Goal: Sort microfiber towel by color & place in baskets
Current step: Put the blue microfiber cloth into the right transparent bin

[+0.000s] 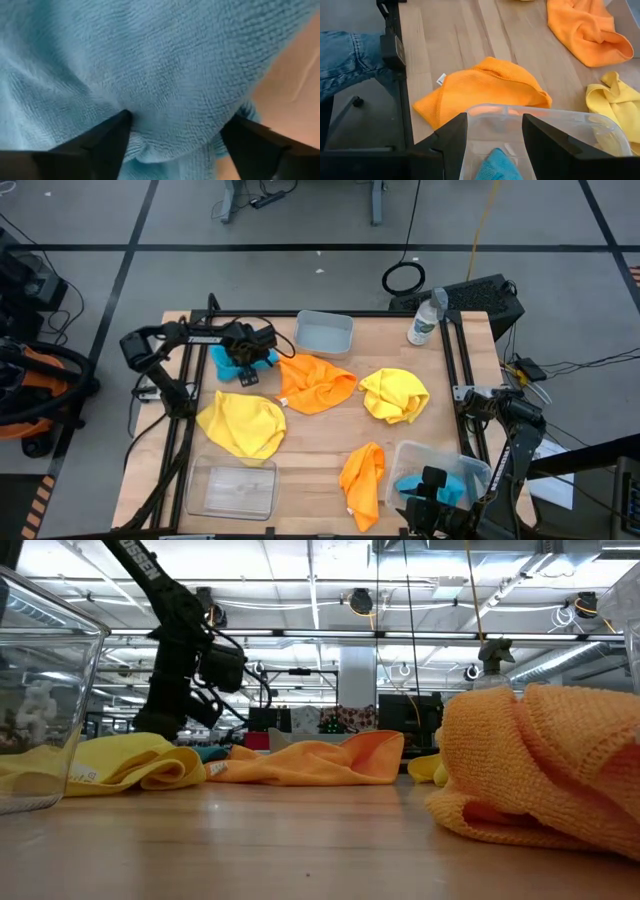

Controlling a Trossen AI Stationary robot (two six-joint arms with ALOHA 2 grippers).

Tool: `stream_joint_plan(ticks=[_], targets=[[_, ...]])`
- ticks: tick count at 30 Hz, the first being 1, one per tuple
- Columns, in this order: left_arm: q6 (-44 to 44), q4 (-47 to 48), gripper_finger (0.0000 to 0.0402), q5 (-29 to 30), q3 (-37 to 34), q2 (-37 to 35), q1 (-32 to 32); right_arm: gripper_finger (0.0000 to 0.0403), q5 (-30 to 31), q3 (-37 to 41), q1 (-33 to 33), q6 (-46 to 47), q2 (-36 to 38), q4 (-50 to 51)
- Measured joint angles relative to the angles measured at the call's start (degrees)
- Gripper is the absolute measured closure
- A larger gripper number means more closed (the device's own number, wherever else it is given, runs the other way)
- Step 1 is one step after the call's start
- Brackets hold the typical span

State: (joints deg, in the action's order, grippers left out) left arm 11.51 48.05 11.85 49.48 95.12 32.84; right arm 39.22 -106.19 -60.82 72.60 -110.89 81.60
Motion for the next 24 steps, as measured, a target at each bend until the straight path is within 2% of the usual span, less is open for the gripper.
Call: stream_joint_plan(ticks=[4,9,10,15,19,24], targets=[[1.5,-0.5,0.0200,0.1,0.1,1.6,0.3,0.0220,0.0,0.0,0.0,0.0,0.0,0.0],[1.2,-0.3,0.0360,1.5,-0.2,0.1,-0.9,0.0220,1.1,0.0,0.1,0.0,0.0,0.1],[0.9,0.2,0.0378,1.3,-0.3,-0.6,-1.1,0.0220,2.0,0.0,0.1,0.0,0.0,0.1],[-0.4,3.5,0.0378,1.1,-0.4,-6.6,-3.1,0.0220,8.8,0.0,0.2,-0.2,0.0,0.1],[-3.8,7.5,0.0388,-1.4,-0.4,-14.0,-6.2,0.0220,15.8,0.0,1.3,-1.2,0.0,-0.2],[-10.9,9.7,0.0391,-1.5,-0.3,-24.8,-13.3,0.0216,22.4,0.0,5.6,-12.0,-0.7,-5.9]])
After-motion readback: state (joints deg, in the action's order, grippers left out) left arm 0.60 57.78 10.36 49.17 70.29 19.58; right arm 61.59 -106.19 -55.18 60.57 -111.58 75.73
